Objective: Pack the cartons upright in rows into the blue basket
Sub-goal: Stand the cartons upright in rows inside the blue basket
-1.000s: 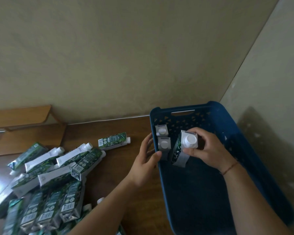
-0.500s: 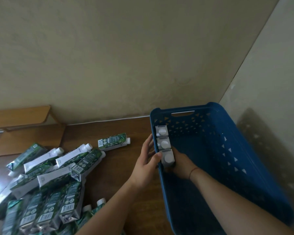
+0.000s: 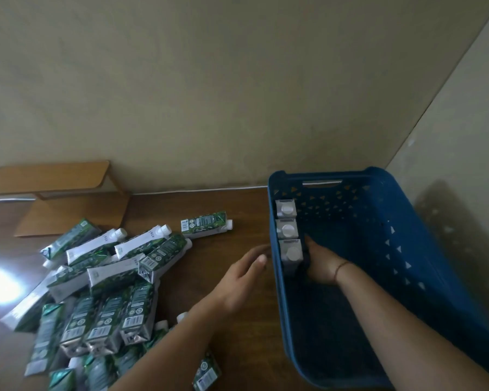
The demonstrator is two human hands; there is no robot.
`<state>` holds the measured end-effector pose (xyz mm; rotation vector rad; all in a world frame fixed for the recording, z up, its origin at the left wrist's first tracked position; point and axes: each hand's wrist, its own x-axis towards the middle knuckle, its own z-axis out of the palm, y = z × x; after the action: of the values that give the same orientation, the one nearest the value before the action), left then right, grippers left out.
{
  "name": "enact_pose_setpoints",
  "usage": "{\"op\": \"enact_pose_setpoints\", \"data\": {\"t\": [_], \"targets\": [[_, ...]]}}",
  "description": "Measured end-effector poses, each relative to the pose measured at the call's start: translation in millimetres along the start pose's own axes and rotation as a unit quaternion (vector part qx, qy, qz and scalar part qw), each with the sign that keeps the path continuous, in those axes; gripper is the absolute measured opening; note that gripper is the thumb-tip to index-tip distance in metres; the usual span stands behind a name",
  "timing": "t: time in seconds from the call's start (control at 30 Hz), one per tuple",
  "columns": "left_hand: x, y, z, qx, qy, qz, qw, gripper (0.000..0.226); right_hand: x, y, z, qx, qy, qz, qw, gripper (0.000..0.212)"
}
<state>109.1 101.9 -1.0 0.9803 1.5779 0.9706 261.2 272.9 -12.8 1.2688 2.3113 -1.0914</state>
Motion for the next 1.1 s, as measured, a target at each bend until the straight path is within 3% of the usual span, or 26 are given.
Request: {"op": "enact_pose_setpoints", "data": {"t": [0.07,0.13,0.23,0.3,0.37,0.43,0.53,0.6,0.8,0.9,1.03,1.1], "targets": [[-16,-17,-20,0.183,-0.058,-0.026,0.981,0.048,-17,-5,-20,-0.063,0.048,0.037,0.996,0.058],[-31,-26,-42,0.372,-0.121,-0.037,0.92,0.051,-39,-20,-33,-0.054,0.189,0.034,0.98,0.041],[-53,-27,-61,0.534,-0.184,-0.024,0.825,0.057,-72,-62,-30,0.065,0.346,-0.151,0.924,0.025],[-67,-30,-65,0.581,-0.24,-0.032,0.777,0.068,-94,-97,-15,0.016,0.38,-0.281,0.881,0.023],[-79,-37,-64,0.613,-0.278,-0.05,0.738,0.083,-107,-126,6,-0.07,0.349,-0.375,0.856,0.025],[-86,-45,-62,0.641,-0.289,-0.051,0.709,0.096,-113,-147,29,-0.137,0.234,-0.404,0.874,0.03],[-88,-52,-62,0.669,-0.288,-0.033,0.684,0.1,-109,-169,57,-0.237,0.049,-0.323,0.915,0.037],[-90,-51,-60,0.677,-0.296,-0.036,0.673,0.096,-101,-172,68,-0.272,-0.011,-0.269,0.924,0.04],[-91,-41,-36,0.67,-0.299,-0.065,0.677,0.084,-83,-160,74,-0.282,-0.062,-0.171,0.942,0.042],[-86,-37,-27,0.692,-0.313,-0.07,0.647,0.084,-79,-155,74,-0.285,-0.079,-0.157,0.942,0.042],[-85,-33,-23,0.758,-0.291,0.059,0.581,0.075,-78,-154,77,-0.286,-0.093,-0.14,0.943,0.042],[-88,-37,-29,0.762,-0.226,0.149,0.588,0.068,-77,-153,78,-0.286,-0.09,-0.131,0.945,0.042]]}}
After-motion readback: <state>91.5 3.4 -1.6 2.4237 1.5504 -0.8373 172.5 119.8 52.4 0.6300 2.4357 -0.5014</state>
